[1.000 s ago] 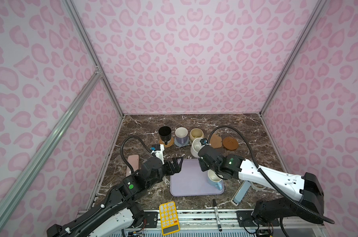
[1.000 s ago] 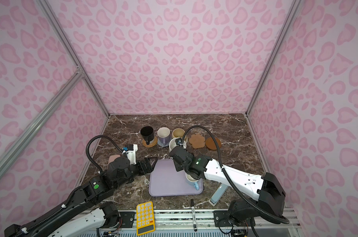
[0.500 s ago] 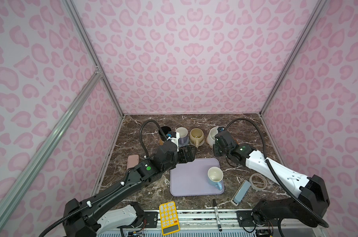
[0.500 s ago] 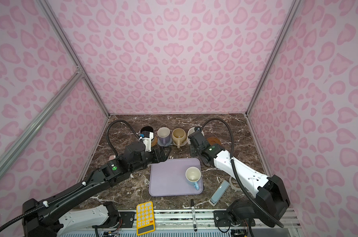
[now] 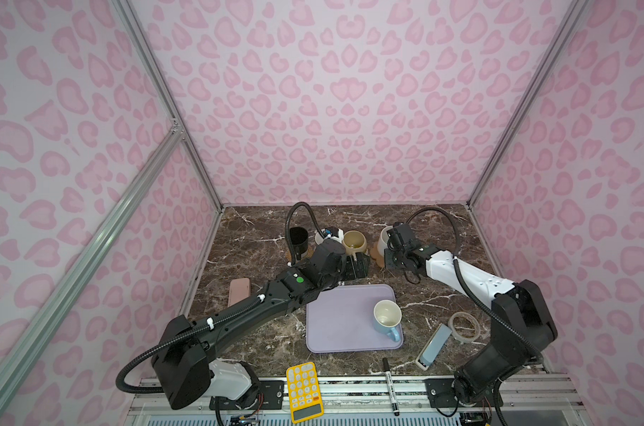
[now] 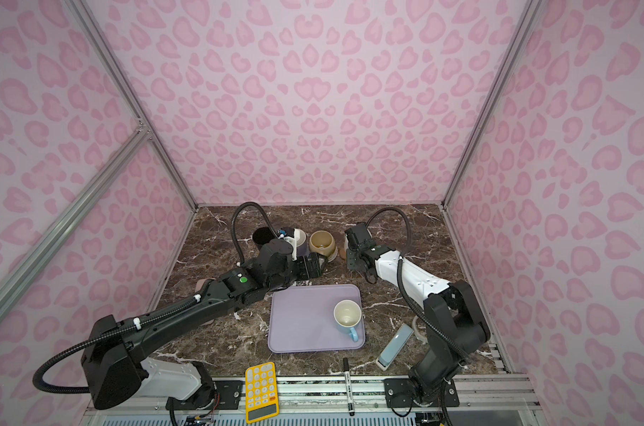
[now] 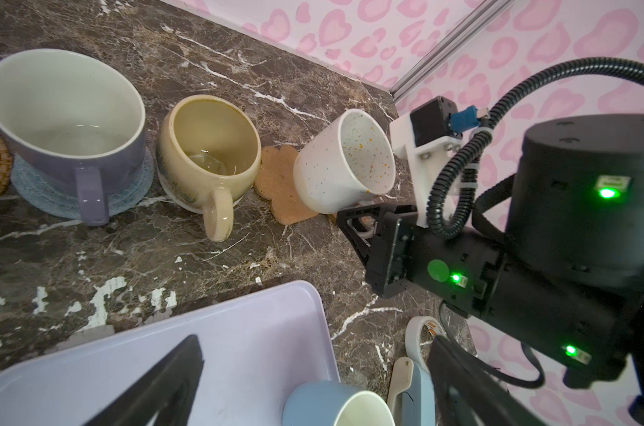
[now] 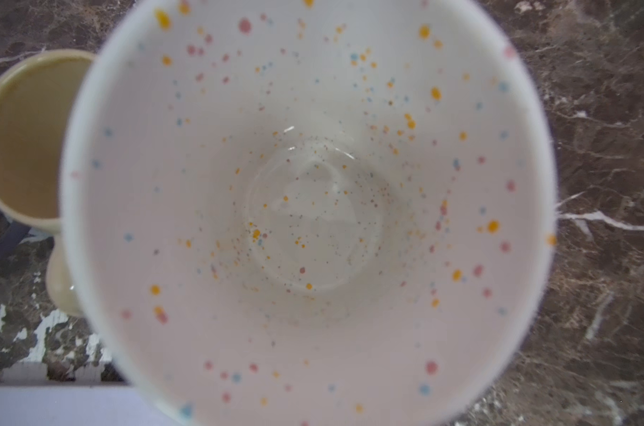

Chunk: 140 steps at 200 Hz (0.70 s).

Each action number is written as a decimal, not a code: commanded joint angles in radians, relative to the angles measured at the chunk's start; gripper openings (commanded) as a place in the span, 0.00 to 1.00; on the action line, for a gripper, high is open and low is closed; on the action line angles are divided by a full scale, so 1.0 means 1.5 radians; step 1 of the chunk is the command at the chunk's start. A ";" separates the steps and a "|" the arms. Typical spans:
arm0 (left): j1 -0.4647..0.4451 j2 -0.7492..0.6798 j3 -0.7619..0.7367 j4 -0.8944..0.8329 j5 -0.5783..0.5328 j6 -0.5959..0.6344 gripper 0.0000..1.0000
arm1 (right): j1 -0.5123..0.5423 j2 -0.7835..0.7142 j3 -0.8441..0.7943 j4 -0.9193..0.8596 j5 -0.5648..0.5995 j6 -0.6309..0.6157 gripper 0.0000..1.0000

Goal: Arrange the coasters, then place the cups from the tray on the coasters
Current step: 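Carry white speckled mug with right gripper onto cork paw coaster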

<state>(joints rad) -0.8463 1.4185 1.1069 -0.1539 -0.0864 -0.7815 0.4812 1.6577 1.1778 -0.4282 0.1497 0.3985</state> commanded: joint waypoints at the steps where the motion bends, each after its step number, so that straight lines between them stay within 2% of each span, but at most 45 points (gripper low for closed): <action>1: 0.001 0.031 0.029 0.032 0.004 0.009 0.97 | -0.004 0.036 0.025 0.069 0.010 -0.012 0.00; 51: 0.001 0.072 0.045 0.041 0.014 0.006 0.97 | -0.006 0.112 0.072 0.068 0.028 -0.007 0.00; 88: 0.001 0.078 0.042 0.046 0.024 0.001 0.97 | -0.009 0.122 0.062 0.078 0.051 0.000 0.00; 140: 0.001 0.084 0.039 0.052 0.027 -0.001 0.97 | -0.016 0.137 0.049 0.096 0.043 0.004 0.00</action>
<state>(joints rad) -0.8455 1.5391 1.1595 -0.1135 -0.0517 -0.7780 0.4614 1.8500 1.2587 -0.3603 0.1844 0.3946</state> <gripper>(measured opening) 0.971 0.176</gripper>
